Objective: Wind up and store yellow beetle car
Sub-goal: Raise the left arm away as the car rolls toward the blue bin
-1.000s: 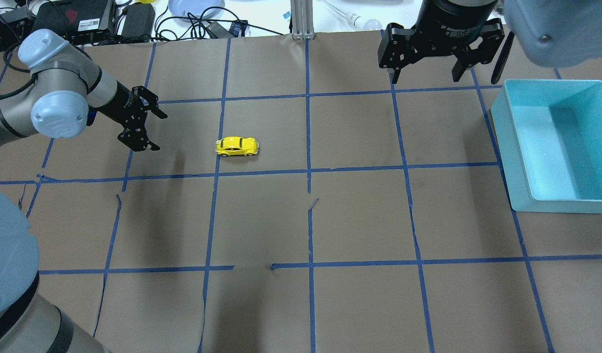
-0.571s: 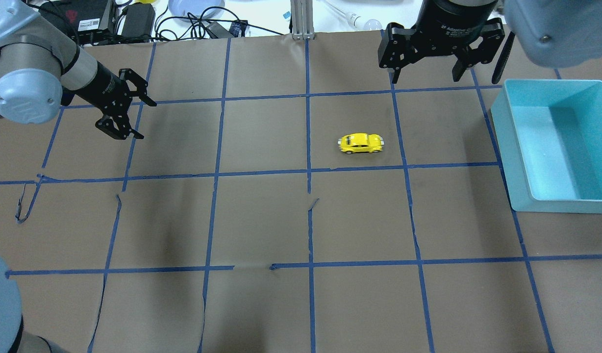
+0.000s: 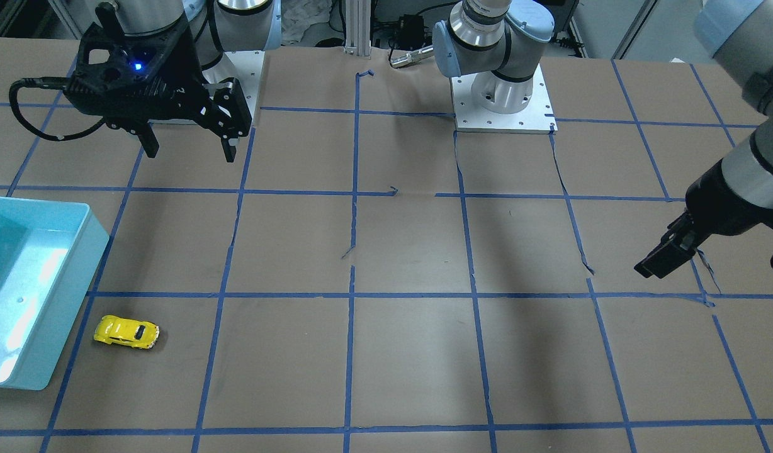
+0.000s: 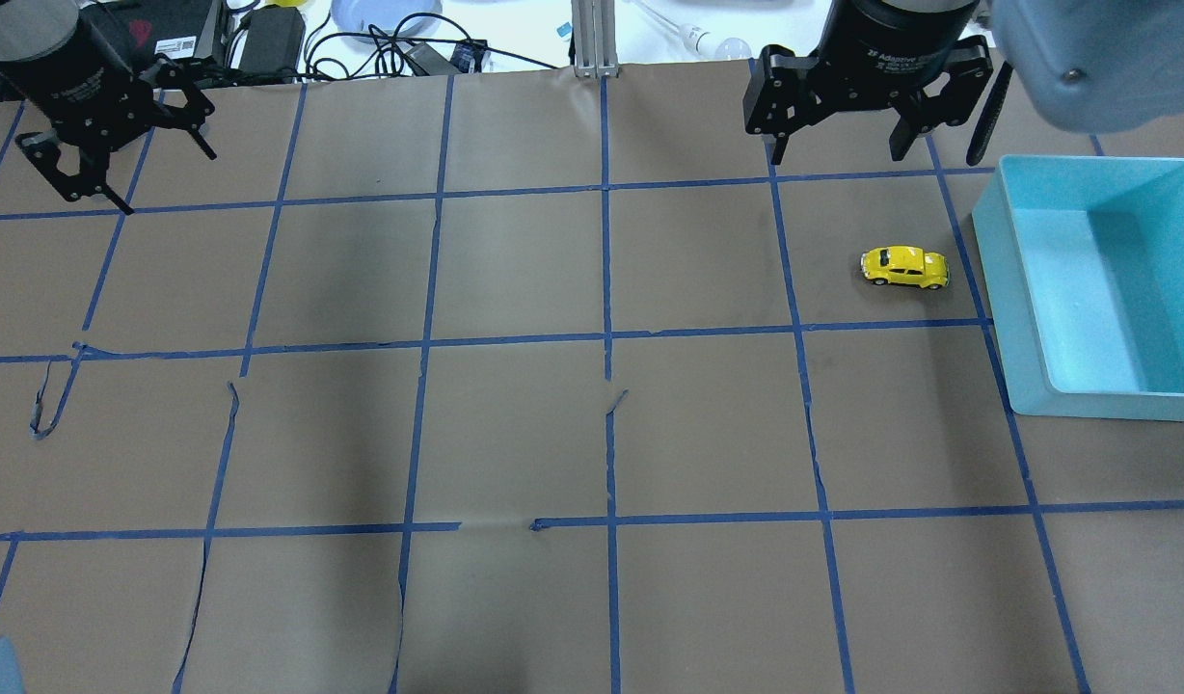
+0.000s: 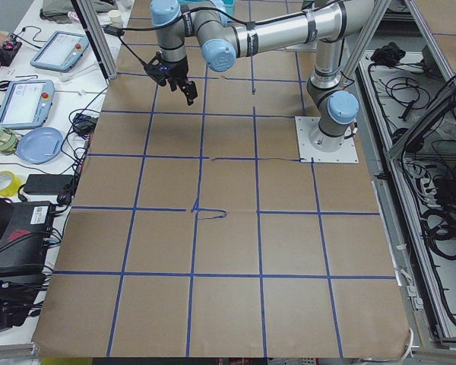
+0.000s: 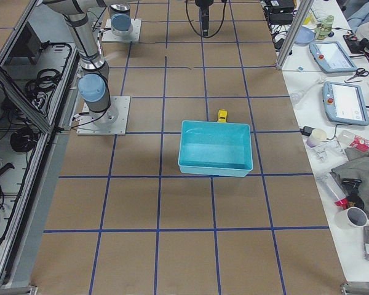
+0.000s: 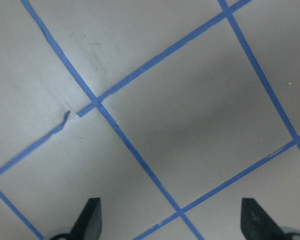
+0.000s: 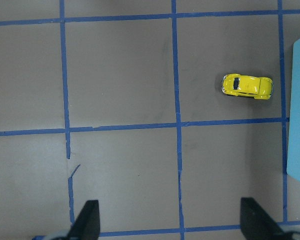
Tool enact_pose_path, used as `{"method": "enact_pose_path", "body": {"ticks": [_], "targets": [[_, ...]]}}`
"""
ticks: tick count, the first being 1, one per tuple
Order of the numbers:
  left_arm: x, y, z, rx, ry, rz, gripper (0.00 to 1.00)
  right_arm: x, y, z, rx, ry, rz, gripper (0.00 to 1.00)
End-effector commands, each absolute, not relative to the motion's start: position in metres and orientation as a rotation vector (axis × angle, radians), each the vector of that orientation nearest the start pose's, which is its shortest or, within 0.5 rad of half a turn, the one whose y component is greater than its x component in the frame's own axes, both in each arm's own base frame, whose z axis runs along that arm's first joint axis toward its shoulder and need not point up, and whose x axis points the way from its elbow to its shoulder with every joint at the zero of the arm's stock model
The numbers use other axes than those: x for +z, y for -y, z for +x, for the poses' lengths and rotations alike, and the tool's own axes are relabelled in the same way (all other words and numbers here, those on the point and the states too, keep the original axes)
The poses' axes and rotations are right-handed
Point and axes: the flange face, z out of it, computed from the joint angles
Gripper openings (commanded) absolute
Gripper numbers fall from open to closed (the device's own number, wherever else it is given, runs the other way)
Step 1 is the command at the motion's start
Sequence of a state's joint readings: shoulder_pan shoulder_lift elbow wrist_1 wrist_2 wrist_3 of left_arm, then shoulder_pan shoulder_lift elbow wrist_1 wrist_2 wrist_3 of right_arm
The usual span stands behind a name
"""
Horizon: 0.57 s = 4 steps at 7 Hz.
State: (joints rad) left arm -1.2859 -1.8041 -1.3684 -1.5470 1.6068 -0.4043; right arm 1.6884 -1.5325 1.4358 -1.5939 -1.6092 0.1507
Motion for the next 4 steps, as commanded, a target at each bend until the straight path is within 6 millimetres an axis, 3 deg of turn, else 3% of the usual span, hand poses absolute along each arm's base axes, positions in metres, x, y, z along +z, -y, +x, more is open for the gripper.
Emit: {"method": "enact_pose_path", "body": {"ticks": [1,2,3,4], "targets": [[0.503,0.582,0.039,-0.071,-2.931,-0.822,1.0,0.538,0.5,0.19,-0.198,-3.157,0.05,1.0],[0.512,0.58,0.018,-0.112,-2.964,-0.699,1.0,0.539,0.5,0.191,-0.203,-3.156,0.045,1.0],[0.522,0.572,-0.016,-0.137,-2.977,-0.607,1.0,0.539,0.5,0.194,-0.201,-3.158,0.033,1.0],[0.532,0.562,-0.045,-0.156,-2.996,-0.531,1.0,0.528,0.506,0.195,-0.167,-3.162,0.015,1.0]]}}
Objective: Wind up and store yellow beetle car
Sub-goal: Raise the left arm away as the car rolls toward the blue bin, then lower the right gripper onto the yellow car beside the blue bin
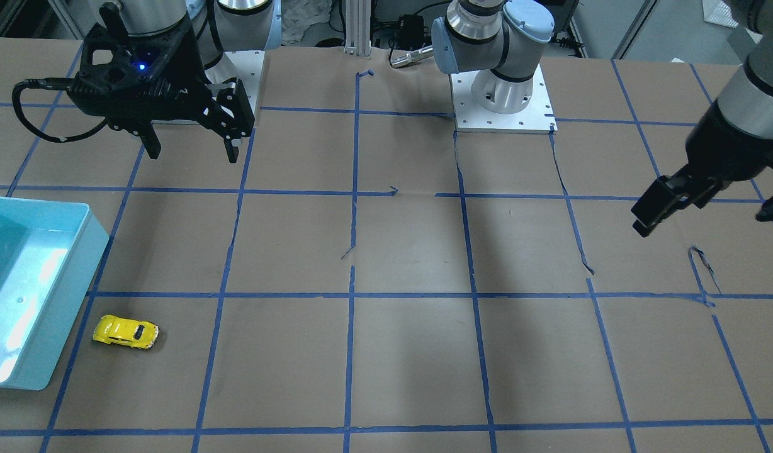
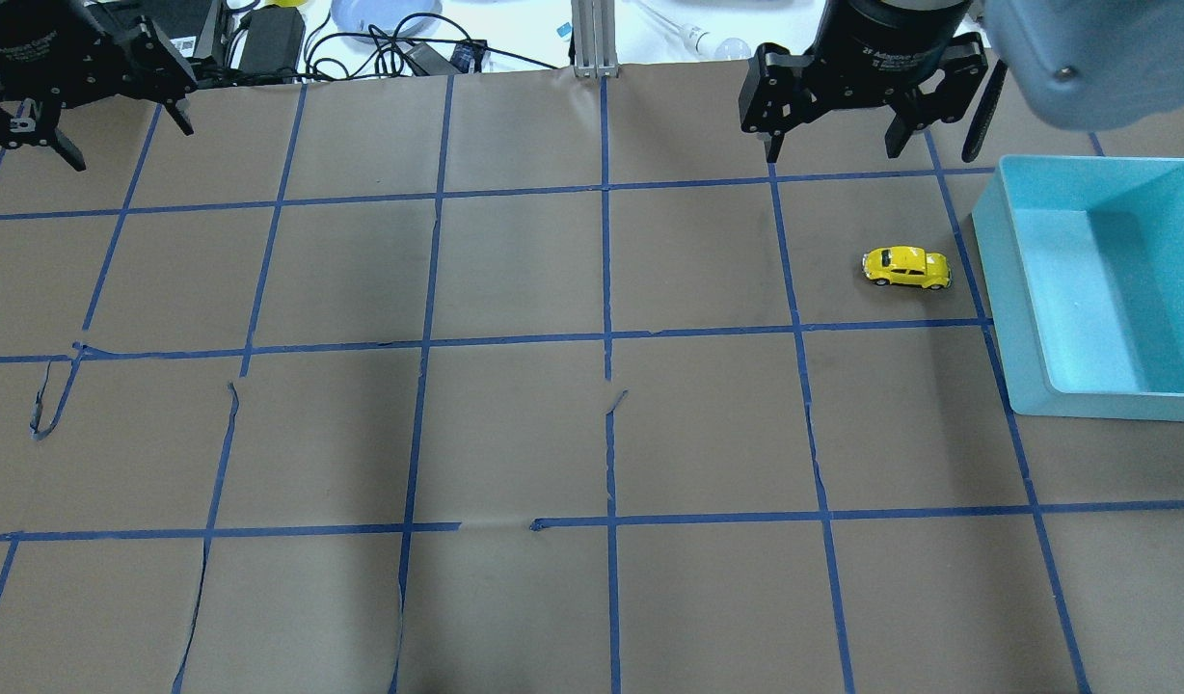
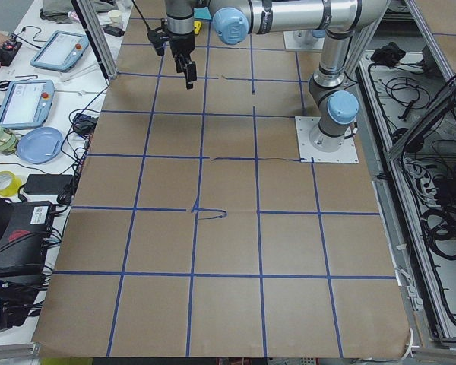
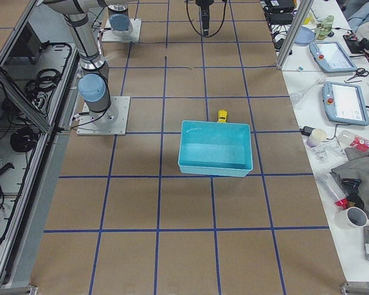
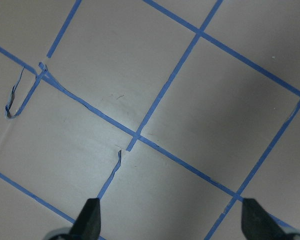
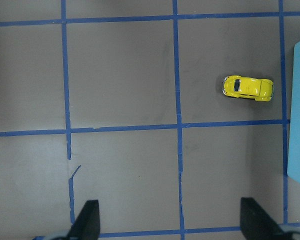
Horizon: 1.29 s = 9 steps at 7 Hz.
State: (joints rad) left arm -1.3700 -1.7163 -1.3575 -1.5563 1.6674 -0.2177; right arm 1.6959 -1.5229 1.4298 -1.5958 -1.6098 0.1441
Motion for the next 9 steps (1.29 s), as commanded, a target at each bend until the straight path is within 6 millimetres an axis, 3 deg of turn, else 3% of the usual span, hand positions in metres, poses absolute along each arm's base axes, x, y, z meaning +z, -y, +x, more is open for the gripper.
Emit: {"method": "enact_pose_path", "body": {"ticks": [1,2,3,4,5,6,7,8,9], "targets": [[0.535,0.551,-0.085,-0.156,-3.014,-0.404,1.0,0.506,0.517,0.197,-0.084,-3.173,-0.085,1.0],[0.504,0.551,-0.097,-0.047,-3.022,-0.312,1.0,0.481,0.533,0.194,-0.009,-3.168,-0.322,1.0],[0.498,0.543,-0.098,-0.037,-3.036,-0.298,1.0,0.449,0.553,0.19,0.075,-3.14,-0.559,1.0],[0.493,0.537,-0.109,-0.007,-3.034,-0.264,1.0,0.402,0.57,0.178,0.198,-3.082,-0.697,1.0],[0.489,0.528,-0.116,0.009,-3.058,-0.242,1.0,0.373,0.587,0.156,0.161,-3.063,-0.772,1.0],[0.488,0.522,-0.12,0.004,-3.087,-0.185,1.0,0.336,0.599,0.14,0.119,-3.018,-0.969,1.0],[0.492,0.517,-0.121,-0.005,-3.116,-0.066,1.0,0.307,0.619,0.122,0.041,-2.913,-1.296,1.0],[0.495,0.513,-0.119,-0.009,-3.12,-0.017,1.0,0.283,0.638,0.09,0.027,-2.772,-1.583,1.0],[0.49,0.511,-0.116,0.008,-3.12,-0.021,1.0,0.269,0.651,0.058,0.013,-2.69,-1.729,1.0]]}}
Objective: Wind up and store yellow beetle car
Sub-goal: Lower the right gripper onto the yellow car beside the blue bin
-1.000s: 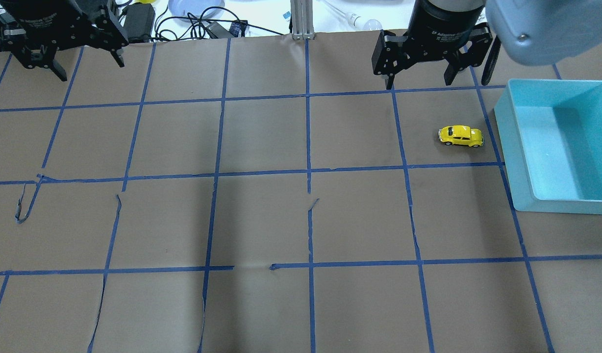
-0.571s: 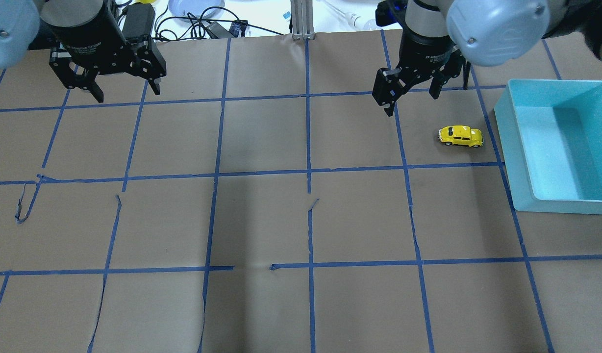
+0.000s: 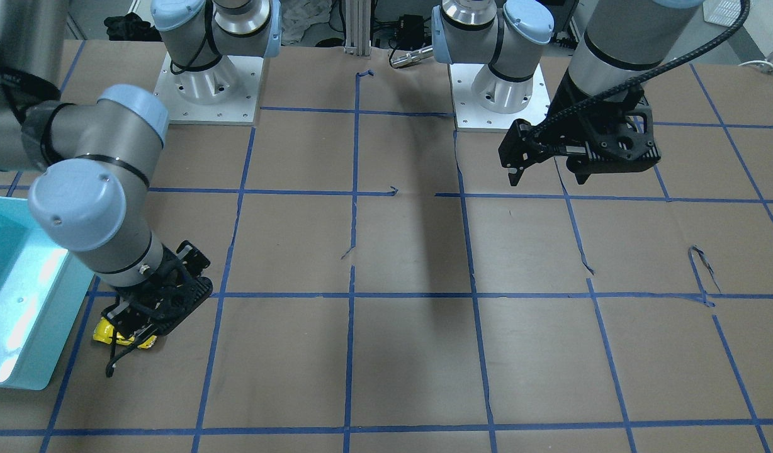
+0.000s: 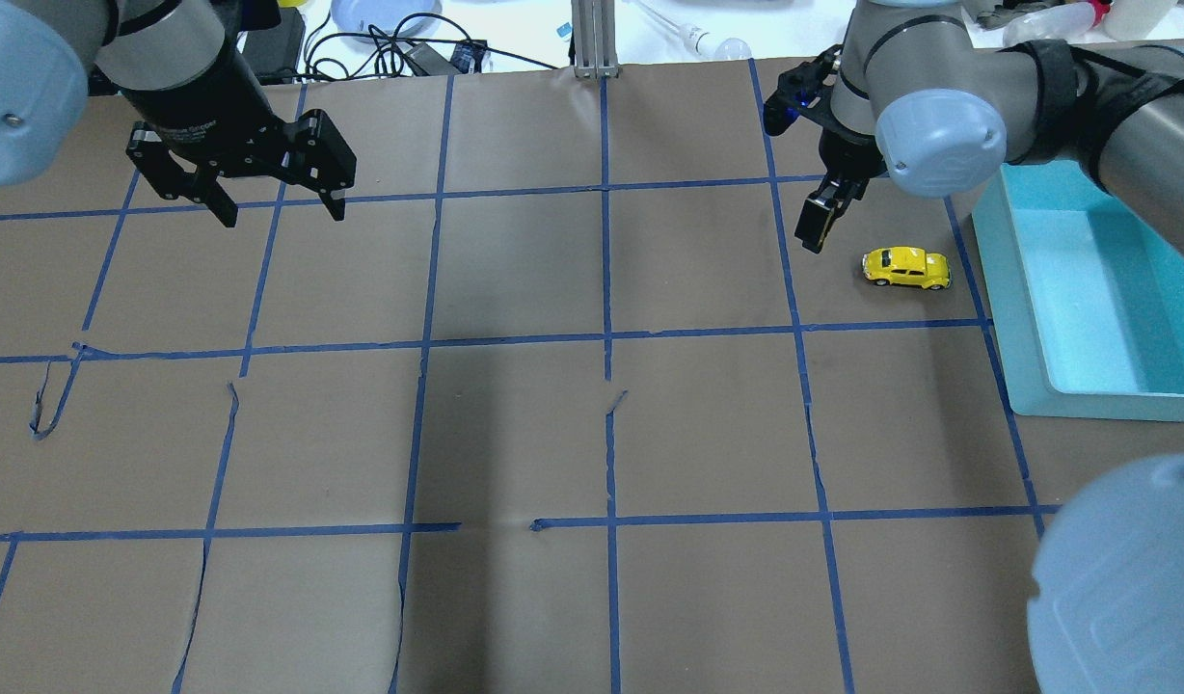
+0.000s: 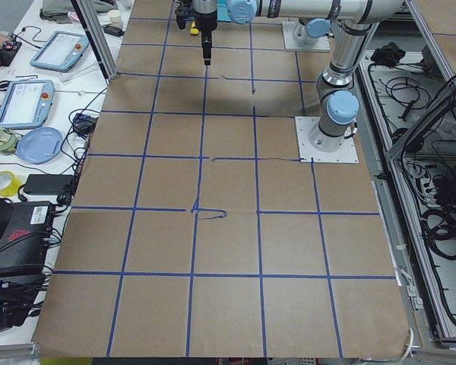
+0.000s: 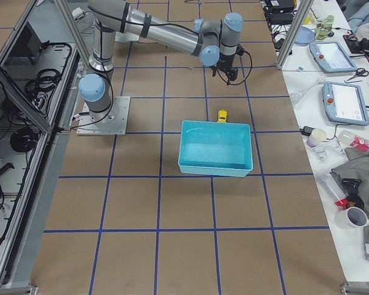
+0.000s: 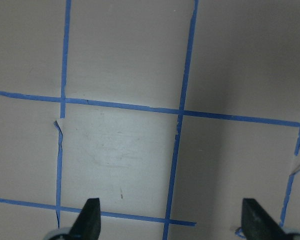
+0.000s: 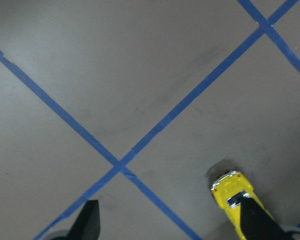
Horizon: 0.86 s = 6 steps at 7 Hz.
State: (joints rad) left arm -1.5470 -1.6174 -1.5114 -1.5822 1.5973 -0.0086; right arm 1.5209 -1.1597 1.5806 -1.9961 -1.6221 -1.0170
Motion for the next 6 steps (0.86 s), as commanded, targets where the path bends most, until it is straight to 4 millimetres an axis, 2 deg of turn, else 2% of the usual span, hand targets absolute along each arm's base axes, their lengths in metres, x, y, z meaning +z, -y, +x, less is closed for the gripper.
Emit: {"method": "enact_pose_path", "body": {"ticks": [1,2,4,5,6], "targets": [[0.491,0.509,-0.118,0.006,-3.117,-0.019,1.0,0.25,0.665,0.041,-0.022,-2.583,-1.94,1.0],[0.494,0.505,-0.121,0.003,-3.12,-0.052,1.0,0.237,0.667,0.025,-0.021,-2.533,-1.997,1.0],[0.49,0.502,-0.122,0.029,-3.124,-0.041,1.0,0.22,0.664,0.017,0.063,-2.451,-2.092,0.99],[0.497,0.507,-0.12,-0.009,-3.129,-0.065,1.0,0.202,0.659,0.013,0.142,-2.439,-2.097,0.96],[0.503,0.499,-0.119,-0.021,-3.133,-0.051,1.0,0.198,0.654,0.01,0.192,-2.446,-2.102,0.96]]}}
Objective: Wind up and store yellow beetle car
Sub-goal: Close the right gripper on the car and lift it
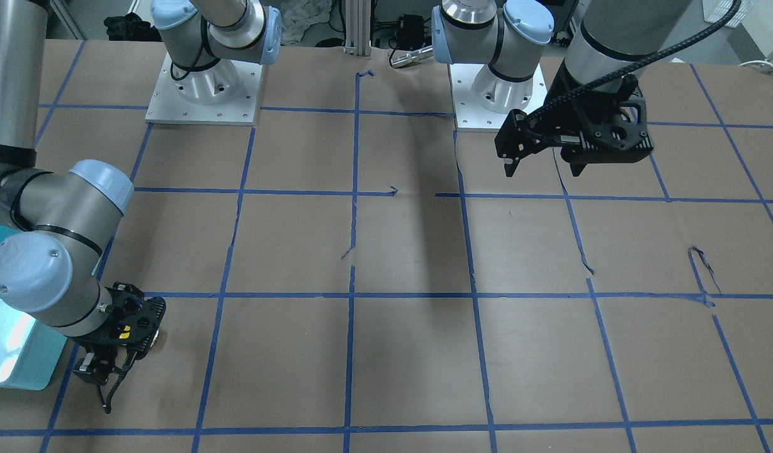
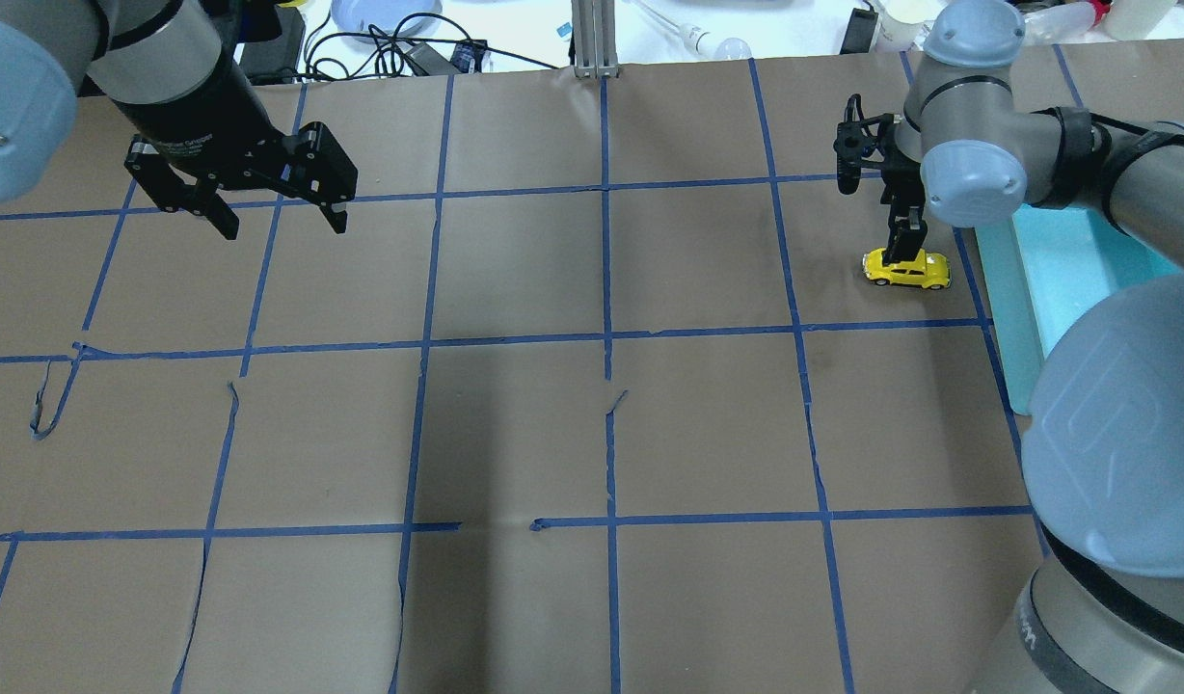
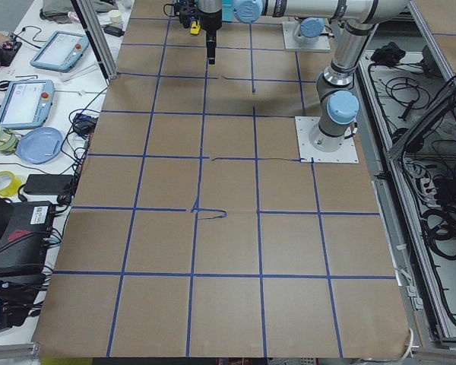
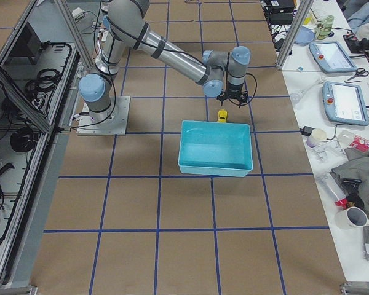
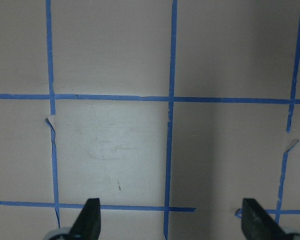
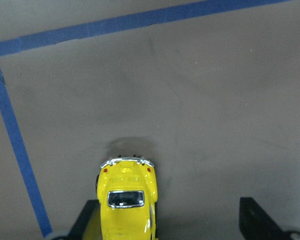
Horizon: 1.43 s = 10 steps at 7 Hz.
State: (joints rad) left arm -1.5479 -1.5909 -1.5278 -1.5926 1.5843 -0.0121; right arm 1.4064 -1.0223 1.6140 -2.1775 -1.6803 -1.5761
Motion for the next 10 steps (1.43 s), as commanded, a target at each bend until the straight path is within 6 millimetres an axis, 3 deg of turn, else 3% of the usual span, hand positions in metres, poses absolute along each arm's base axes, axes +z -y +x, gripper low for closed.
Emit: {"method": "enact_pose_path", "body": {"ticks": [1,2,3,5,6,8,9,10], "targets": [[0.503,0.494,-0.124,-0.014,-3.138,-0.034,1.0,0.194,0.653,0.011,0.206,-2.438,-2.105,0.95],[0.502,0.493,-0.124,-0.01,-3.143,0.033,1.0,0.188,0.648,0.01,0.227,-2.432,-2.1,0.85],[0.498,0.496,-0.12,0.002,-3.145,0.084,1.0,0.189,0.646,0.008,0.227,-2.435,-2.093,0.64],[0.495,0.493,-0.115,0.048,-3.144,0.082,1.0,0.197,0.648,0.006,0.213,-2.45,-2.09,0.0],[0.494,0.492,-0.116,0.053,-3.145,0.084,1.0,0.212,0.647,0.009,0.182,-2.474,-2.079,0.0],[0.492,0.49,-0.117,0.058,-3.139,0.087,1.0,0.263,0.641,0.022,0.057,-2.498,-2.08,0.0],[0.492,0.49,-0.117,0.058,-3.142,0.087,1.0,0.313,0.63,0.026,0.014,-2.53,-2.092,0.0],[0.492,0.49,-0.117,0.058,-3.145,0.087,1.0,0.334,0.624,0.015,-0.006,-2.559,-2.104,0.0]]}}
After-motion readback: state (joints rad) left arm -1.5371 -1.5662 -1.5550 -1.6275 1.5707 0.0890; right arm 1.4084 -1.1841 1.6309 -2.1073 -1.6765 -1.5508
